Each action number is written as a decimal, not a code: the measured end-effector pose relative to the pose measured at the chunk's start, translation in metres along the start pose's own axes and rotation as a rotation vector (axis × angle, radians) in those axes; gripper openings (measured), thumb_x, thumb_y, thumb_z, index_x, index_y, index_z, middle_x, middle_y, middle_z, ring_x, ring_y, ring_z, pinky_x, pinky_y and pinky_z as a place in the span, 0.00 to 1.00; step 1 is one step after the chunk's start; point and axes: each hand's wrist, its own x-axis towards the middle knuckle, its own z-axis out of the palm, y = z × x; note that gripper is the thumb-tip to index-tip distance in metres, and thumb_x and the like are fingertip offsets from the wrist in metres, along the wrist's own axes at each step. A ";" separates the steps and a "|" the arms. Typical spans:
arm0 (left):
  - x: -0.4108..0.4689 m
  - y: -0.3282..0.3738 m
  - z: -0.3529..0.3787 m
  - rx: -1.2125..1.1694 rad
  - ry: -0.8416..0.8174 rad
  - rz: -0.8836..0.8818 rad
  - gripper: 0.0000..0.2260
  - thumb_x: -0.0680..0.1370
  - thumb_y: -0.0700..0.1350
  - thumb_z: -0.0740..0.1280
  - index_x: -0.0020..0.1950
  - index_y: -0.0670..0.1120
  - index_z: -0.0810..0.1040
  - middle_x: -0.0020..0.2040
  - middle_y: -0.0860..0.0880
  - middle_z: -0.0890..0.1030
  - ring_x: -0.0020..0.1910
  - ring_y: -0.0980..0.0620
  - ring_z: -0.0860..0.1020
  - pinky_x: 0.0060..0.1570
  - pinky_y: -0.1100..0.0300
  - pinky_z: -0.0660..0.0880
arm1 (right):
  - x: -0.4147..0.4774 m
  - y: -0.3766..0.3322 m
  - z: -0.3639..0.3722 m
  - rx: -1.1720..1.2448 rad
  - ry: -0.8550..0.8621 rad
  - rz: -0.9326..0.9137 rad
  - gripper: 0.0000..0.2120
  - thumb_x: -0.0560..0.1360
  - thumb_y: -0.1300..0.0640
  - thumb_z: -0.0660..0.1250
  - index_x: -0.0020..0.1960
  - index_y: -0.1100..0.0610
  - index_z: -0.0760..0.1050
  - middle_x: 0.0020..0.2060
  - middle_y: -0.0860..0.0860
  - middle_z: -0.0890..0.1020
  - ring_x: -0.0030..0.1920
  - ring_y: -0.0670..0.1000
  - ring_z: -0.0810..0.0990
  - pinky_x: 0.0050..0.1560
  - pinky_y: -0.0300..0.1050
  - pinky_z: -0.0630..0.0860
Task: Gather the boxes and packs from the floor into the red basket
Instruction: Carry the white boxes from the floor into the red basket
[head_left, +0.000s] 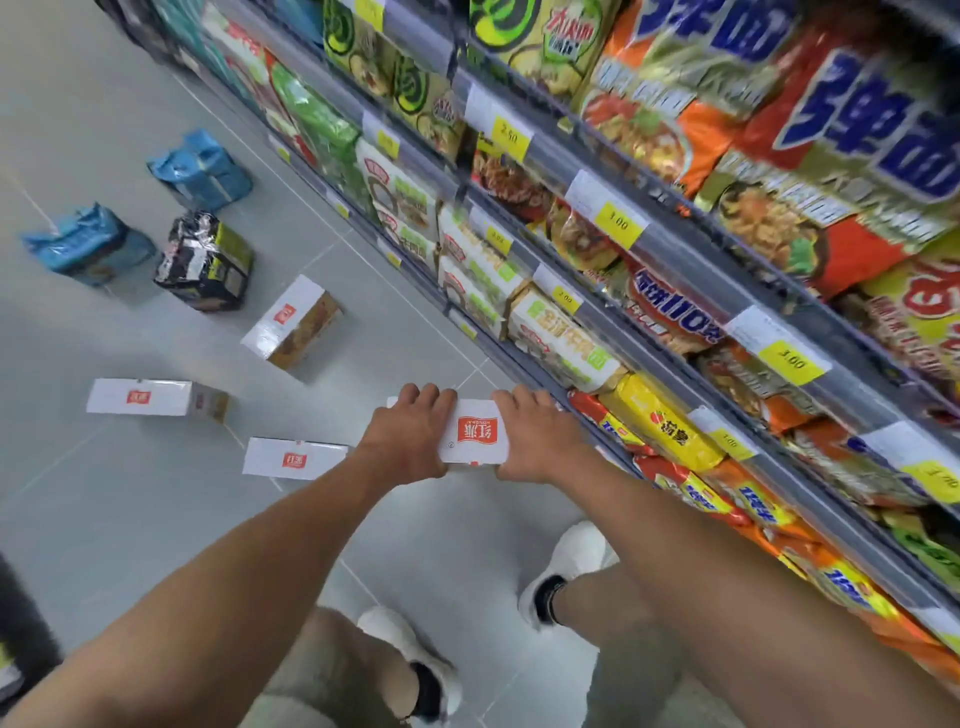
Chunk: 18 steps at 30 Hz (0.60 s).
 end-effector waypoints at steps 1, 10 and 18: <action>-0.012 0.004 -0.026 -0.006 -0.003 -0.005 0.43 0.68 0.63 0.76 0.75 0.52 0.59 0.66 0.49 0.72 0.62 0.46 0.70 0.51 0.46 0.80 | -0.013 -0.005 -0.025 0.001 -0.005 -0.008 0.45 0.65 0.38 0.76 0.73 0.53 0.60 0.64 0.54 0.69 0.65 0.59 0.69 0.53 0.56 0.78; -0.113 0.049 -0.217 0.008 0.020 -0.006 0.42 0.68 0.65 0.75 0.75 0.52 0.60 0.66 0.49 0.73 0.61 0.47 0.72 0.55 0.48 0.79 | -0.119 -0.036 -0.207 -0.020 -0.057 -0.095 0.47 0.60 0.32 0.70 0.71 0.52 0.59 0.66 0.54 0.69 0.66 0.60 0.67 0.54 0.58 0.75; -0.108 0.086 -0.290 0.059 0.071 0.007 0.42 0.69 0.63 0.74 0.76 0.50 0.60 0.68 0.47 0.73 0.64 0.45 0.72 0.63 0.45 0.76 | -0.142 -0.010 -0.280 -0.031 0.030 -0.112 0.46 0.62 0.32 0.73 0.71 0.52 0.60 0.64 0.54 0.70 0.64 0.60 0.71 0.55 0.57 0.74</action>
